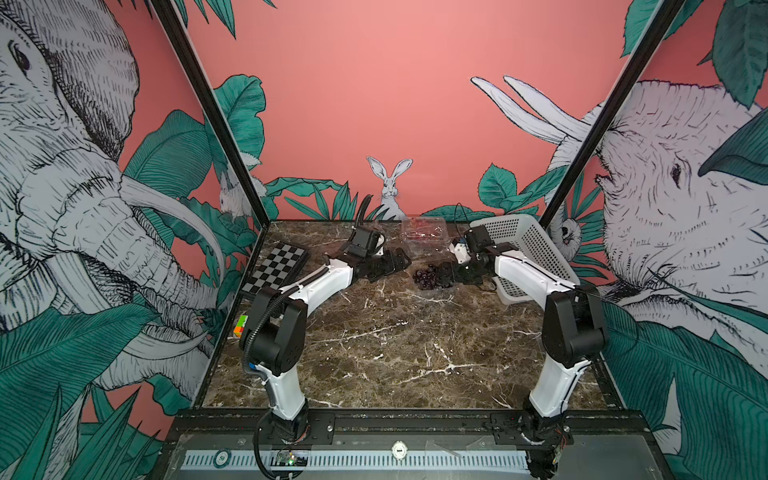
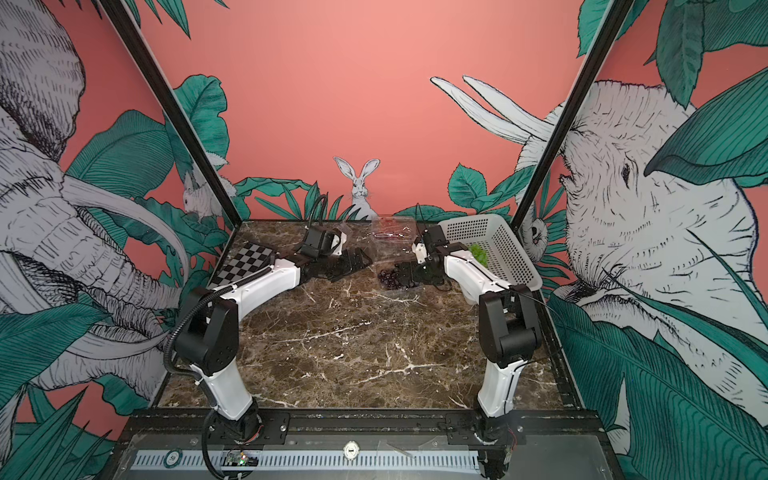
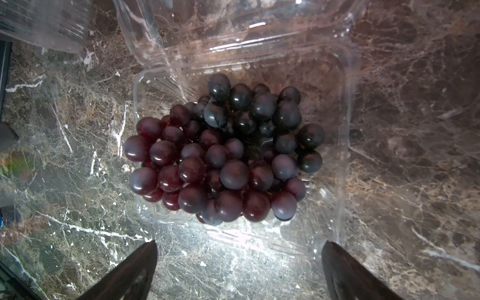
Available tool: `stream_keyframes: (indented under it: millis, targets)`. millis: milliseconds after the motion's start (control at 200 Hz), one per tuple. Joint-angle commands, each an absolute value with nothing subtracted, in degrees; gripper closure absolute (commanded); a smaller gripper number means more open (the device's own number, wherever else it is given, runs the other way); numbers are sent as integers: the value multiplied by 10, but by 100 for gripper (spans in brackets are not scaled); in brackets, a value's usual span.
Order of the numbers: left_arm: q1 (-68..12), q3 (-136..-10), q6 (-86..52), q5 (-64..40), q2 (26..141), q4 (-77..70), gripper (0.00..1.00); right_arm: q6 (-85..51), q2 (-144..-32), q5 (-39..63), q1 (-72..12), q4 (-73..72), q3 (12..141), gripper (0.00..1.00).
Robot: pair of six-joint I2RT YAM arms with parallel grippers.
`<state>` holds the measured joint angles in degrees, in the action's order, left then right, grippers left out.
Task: Pack grapes into containers
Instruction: Place the grape into the packing box, then move the packing box to the center of the board.
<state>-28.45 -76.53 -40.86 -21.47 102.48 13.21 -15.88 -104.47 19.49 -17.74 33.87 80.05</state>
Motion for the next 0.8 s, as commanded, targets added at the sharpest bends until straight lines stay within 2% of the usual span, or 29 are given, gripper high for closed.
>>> stream_keyframes:
  millis: [0, 315, 380, 465, 555, 795]
  targets:
    - [-281, -770, -394, -201, 1010, 151, 0, -193, -1004, 199, -168, 295, 777, 1]
    - [-279, -742, -406, -194, 1009, 113, 0, -241, -956, 159, -129, 259, 711, 3]
    - [-278, -749, -410, -196, 1016, 111, 1, -251, -958, 168, -122, 245, 704, 9]
    - [-277, -752, -421, -206, 1025, 98, 0, -256, -967, 163, -120, 234, 704, 24]
    - [-275, -754, -427, -210, 1032, 87, 0, -257, -990, 162, -120, 230, 716, 35]
    - [-275, -742, -436, -207, 1054, 49, 1, -252, -1049, 159, -120, 206, 741, 48]
